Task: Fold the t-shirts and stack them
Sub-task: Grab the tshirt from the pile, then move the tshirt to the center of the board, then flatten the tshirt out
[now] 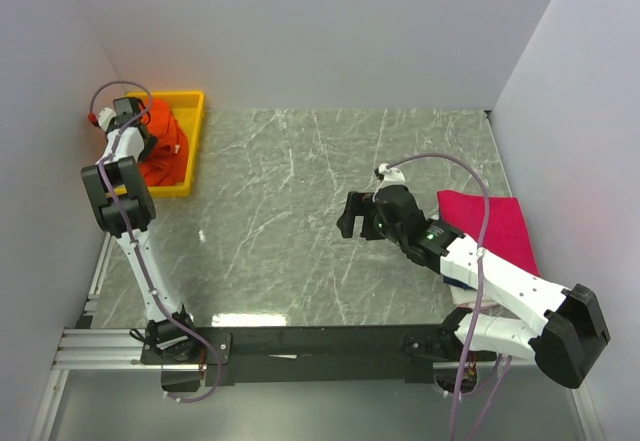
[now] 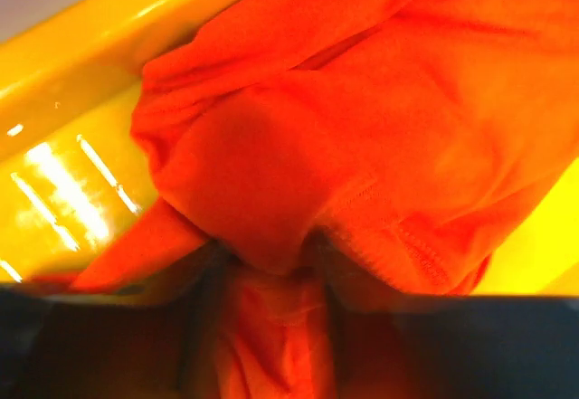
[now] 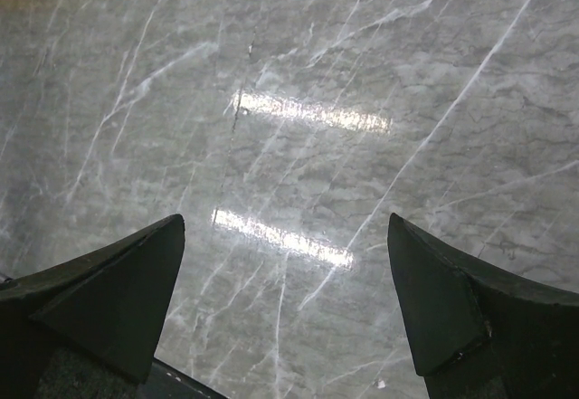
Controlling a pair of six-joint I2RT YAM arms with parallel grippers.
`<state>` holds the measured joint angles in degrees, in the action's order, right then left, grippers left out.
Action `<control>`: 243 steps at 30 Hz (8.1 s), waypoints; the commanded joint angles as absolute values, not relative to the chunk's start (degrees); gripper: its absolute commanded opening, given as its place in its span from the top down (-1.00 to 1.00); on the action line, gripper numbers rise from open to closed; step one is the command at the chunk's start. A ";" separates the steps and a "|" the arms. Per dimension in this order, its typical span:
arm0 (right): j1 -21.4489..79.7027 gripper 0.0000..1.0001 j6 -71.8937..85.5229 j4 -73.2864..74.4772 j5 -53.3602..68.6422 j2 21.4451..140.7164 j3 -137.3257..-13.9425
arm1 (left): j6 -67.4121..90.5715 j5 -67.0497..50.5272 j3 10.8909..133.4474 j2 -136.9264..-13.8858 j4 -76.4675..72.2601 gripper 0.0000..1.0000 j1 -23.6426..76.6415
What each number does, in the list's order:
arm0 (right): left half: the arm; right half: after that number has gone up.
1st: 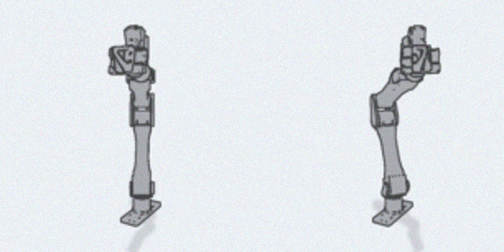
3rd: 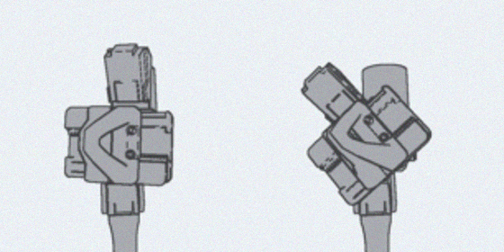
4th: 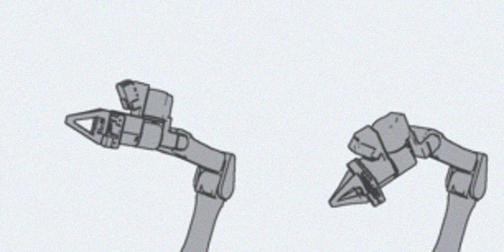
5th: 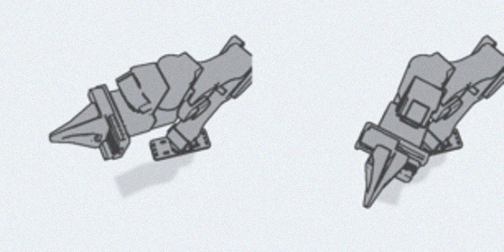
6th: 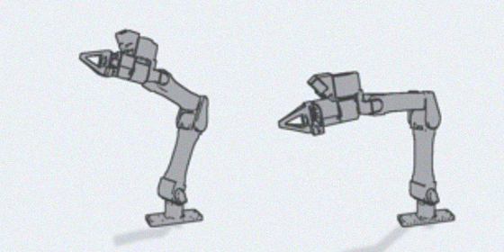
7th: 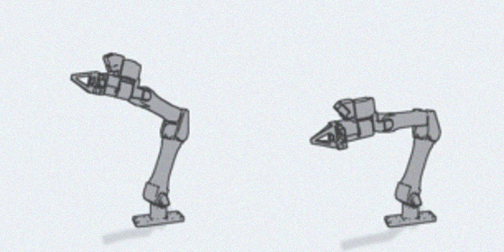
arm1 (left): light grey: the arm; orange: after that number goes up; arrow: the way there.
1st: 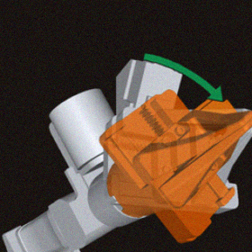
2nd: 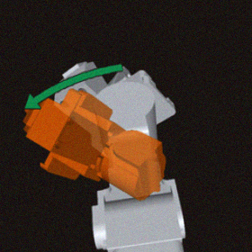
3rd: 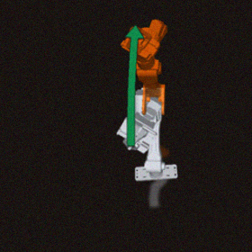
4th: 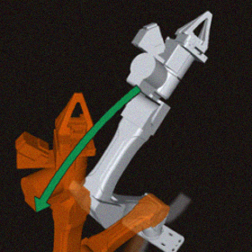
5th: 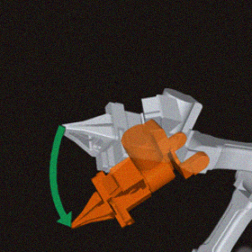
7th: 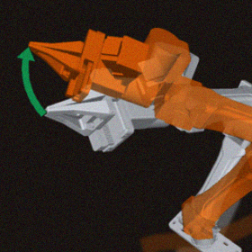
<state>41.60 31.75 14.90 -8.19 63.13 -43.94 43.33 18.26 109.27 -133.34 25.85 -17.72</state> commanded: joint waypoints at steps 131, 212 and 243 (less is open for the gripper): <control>18.46 1.00 35.86 21.80 -9.67 54.75 -54.05 | 62.75 13.71 33.06 -66.88 16.18 -0.32 19.24; 7.29 1.00 33.05 21.97 1.76 52.21 -48.69 | 57.30 1.50 29.52 -67.25 16.43 0.99 12.92; 5.10 1.00 33.92 31.64 0.79 42.71 -60.12 | 55.72 -3.07 39.64 -42.10 40.79 0.28 11.51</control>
<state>5.65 33.58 32.45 1.17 42.54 -57.49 55.27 -1.02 40.03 -42.13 42.13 11.70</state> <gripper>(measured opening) 0.008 0.348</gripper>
